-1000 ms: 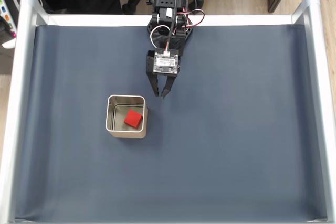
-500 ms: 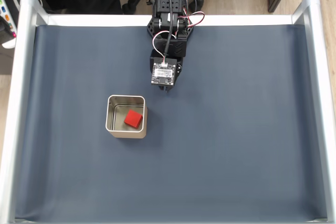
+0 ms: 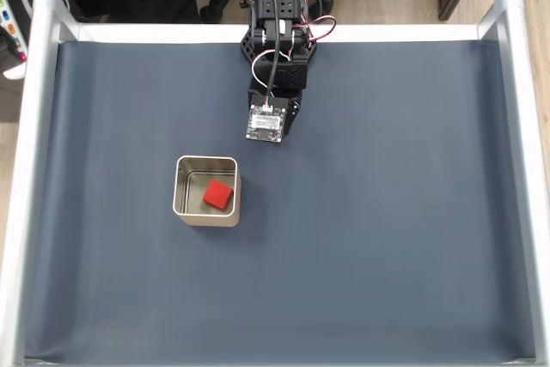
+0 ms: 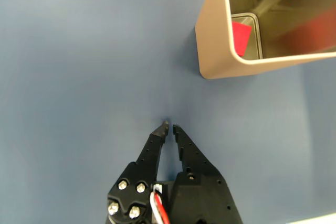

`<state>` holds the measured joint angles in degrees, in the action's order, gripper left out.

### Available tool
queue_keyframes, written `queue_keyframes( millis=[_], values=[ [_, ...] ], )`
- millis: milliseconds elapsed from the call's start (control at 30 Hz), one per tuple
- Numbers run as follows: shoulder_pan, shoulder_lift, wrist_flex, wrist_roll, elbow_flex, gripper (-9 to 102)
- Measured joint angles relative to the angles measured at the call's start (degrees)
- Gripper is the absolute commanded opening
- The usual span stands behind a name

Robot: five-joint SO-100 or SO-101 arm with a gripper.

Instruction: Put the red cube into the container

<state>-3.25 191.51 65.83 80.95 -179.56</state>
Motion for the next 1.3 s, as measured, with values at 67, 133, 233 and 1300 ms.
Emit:
queue_keyframes(
  millis=[67,133,233,1300],
  values=[
    [0.0,0.0,1.5,0.0,0.0,0],
    [0.0,0.0,2.8,-0.2,0.0,0],
    [0.6,0.0,4.4,-0.4,0.0,0],
    [3.1,0.8,7.2,-0.4,0.0,1]
  ],
)
